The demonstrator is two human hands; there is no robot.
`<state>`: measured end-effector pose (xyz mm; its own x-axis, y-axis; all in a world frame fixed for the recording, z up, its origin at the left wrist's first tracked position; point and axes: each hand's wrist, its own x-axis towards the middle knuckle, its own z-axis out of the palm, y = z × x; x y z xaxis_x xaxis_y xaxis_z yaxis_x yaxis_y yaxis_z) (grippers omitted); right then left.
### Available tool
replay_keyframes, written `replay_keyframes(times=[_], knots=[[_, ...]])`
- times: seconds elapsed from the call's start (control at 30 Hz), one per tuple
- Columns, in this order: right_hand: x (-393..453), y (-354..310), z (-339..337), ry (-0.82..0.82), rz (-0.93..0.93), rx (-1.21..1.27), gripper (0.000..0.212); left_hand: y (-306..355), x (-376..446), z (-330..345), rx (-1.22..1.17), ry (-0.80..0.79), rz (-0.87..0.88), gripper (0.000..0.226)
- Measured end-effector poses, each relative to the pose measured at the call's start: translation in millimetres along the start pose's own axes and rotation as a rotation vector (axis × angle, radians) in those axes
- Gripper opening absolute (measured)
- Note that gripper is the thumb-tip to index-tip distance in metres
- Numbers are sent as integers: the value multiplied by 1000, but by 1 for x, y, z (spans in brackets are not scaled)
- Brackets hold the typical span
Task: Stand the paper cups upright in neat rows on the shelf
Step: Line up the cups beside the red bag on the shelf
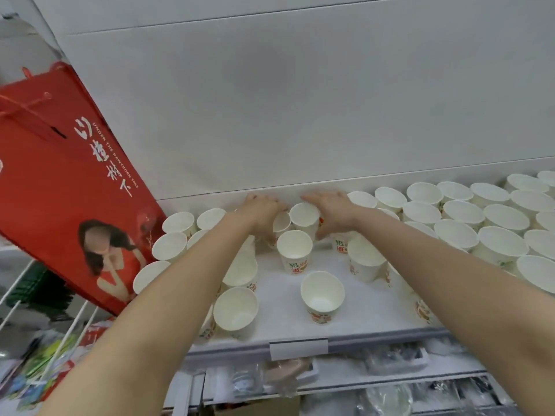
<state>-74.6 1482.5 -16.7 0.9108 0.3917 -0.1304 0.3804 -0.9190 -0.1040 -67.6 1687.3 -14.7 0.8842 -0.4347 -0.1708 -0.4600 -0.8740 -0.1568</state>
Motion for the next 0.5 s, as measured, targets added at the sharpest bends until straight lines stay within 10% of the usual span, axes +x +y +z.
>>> replay_keyframes(times=[0.5], knots=[[6,25,14,173,21,144,84,10,26,13,-87,184,58,71]])
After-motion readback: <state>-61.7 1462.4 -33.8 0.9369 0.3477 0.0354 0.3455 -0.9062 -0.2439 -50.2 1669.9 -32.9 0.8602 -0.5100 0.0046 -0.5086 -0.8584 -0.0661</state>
